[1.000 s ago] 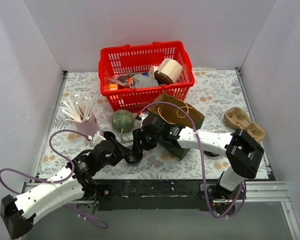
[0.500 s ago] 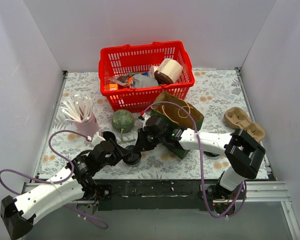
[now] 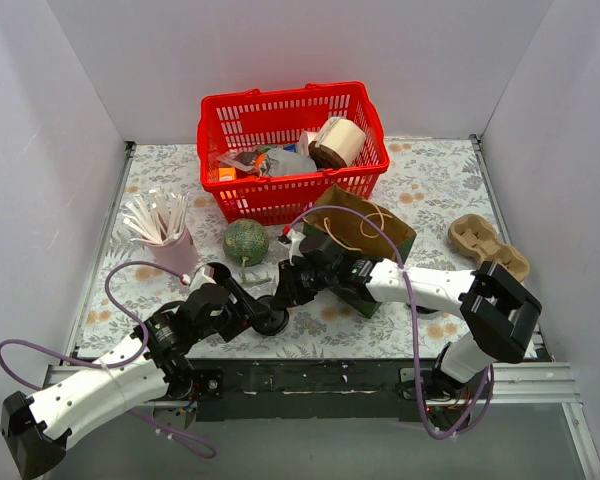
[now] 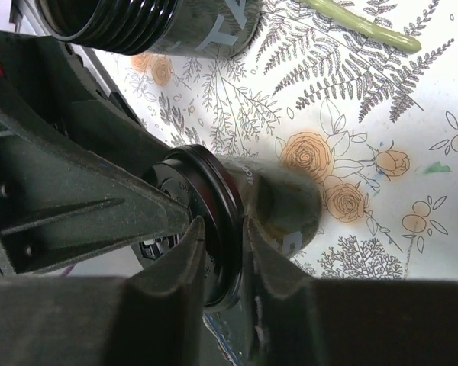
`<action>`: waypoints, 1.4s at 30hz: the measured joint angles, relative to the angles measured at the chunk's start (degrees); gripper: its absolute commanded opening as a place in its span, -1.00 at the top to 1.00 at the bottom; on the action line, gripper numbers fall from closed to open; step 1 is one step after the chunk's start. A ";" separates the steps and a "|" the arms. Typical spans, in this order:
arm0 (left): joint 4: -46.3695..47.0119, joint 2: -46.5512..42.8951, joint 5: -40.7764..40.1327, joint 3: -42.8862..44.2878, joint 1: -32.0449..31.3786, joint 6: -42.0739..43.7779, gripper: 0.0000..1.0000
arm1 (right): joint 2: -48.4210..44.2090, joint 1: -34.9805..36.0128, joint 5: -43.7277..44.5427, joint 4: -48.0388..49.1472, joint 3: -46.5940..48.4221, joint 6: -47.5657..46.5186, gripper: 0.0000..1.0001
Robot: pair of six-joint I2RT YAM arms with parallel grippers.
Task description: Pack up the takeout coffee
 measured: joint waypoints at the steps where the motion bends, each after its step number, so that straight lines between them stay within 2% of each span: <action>1: 0.04 0.04 0.66 0.00 -0.02 0.04 -0.43 | -0.22 0.00 -0.17 -0.17 0.00 -0.87 0.35; 6: 0.04 0.02 3.06 0.00 -0.02 0.20 -0.54 | -0.55 -0.04 -0.24 -2.21 0.42 -4.74 0.03; 13: 0.04 -0.20 4.33 0.39 -0.02 0.33 -0.63 | -0.61 -0.04 3.85 -7.80 3.04 -7.74 -0.22; 17: -0.02 -0.20 4.15 1.60 -0.02 0.35 -0.84 | -0.74 -0.04 4.24 -9.68 3.85 -9.70 -0.37; 21: -1.57 -0.15 2.97 3.80 -0.02 0.46 -0.93 | -1.20 -0.04 3.69 -10.86 4.02 -10.84 -0.39; 27: -4.81 -0.66 0.26 5.49 -0.02 0.52 -0.95 | -3.30 0.13 1.55 -10.86 3.61 -10.67 -0.47; 30: -5.11 -0.83 -0.15 5.49 -0.02 0.52 -0.94 | -4.96 0.74 0.76 -10.56 2.93 -10.43 -0.47; 33: -4.83 -0.83 -0.13 5.44 -0.02 0.52 -0.84 | -5.86 1.75 0.44 -10.80 2.84 -9.90 -0.47; 38: -4.04 -0.42 -0.24 5.09 -0.02 0.52 -0.79 | -6.25 5.27 6.27 -13.60 1.92 -2.84 -0.49; 42: -3.65 -0.44 -0.26 4.17 -0.02 0.52 -0.84 | -7.72 8.41 11.74 -13.00 -1.70 4.42 -0.48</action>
